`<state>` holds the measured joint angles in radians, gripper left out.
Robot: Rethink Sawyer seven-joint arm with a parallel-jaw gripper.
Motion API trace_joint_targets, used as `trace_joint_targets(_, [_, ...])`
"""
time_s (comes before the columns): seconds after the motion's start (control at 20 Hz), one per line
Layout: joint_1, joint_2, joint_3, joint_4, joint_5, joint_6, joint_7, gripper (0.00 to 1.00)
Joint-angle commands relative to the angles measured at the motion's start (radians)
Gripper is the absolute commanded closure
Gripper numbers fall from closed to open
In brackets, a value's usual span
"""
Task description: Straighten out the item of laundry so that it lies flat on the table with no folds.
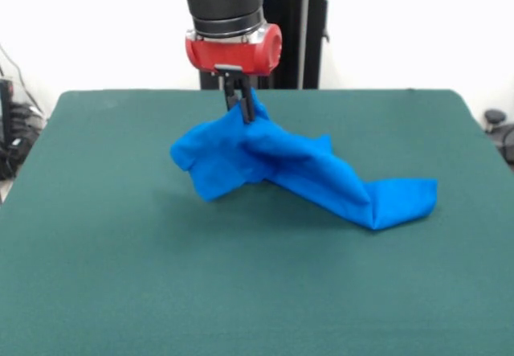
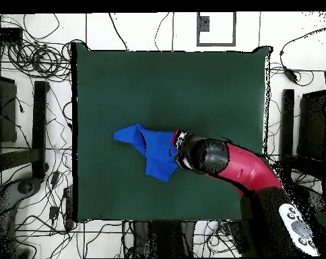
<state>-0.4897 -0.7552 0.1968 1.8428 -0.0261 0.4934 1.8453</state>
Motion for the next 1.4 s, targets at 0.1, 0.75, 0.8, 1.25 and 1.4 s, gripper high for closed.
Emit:
trace_joint_targets(0.1, [0.023,0.006,0.088,-0.048,0.010,0.106,0.023,1.00])
trace_joint_targets(0.75, [0.026,0.012,0.090,-0.102,0.008,0.172,0.010,1.00])
trace_joint_targets(0.8, [0.028,0.018,0.090,-0.114,0.005,0.178,0.007,1.00])
trace_joint_targets(1.25, [0.031,0.024,0.089,-0.123,0.007,0.178,0.020,1.00])
trace_joint_targets(1.4, [0.034,0.025,0.087,-0.123,0.007,0.171,0.026,1.00])
